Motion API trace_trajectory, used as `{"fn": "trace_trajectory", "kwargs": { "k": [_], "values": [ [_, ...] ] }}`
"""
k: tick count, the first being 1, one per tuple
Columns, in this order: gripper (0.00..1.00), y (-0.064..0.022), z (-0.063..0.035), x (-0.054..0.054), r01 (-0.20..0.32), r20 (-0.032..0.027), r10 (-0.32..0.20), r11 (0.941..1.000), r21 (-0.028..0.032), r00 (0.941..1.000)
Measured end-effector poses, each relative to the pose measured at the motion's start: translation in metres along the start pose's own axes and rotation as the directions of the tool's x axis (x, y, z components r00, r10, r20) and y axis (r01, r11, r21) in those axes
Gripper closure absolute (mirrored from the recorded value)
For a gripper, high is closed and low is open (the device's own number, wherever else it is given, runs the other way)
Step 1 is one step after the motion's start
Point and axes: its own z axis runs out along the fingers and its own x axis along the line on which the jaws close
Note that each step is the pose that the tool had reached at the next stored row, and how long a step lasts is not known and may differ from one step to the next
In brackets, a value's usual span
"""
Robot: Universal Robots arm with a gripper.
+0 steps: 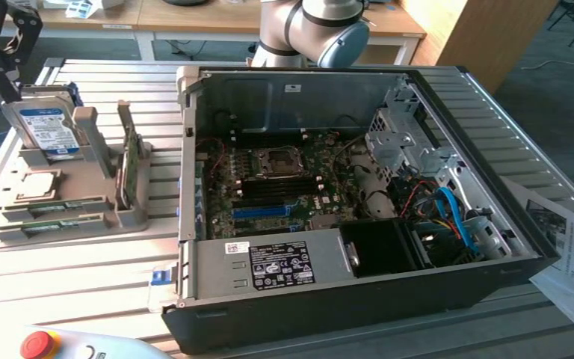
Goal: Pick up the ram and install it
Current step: 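Pick up the ram and move it above insertion slot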
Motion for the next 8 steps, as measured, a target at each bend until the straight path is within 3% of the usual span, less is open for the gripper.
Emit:
{"fn": "trace_trajectory", "kwargs": {
  "k": [8],
  "values": [
    [0.9, 0.0, 0.0, 0.0, 0.086, -0.0037, -0.086, 0.9963, -0.0022, 0.9963]
  ]
}}
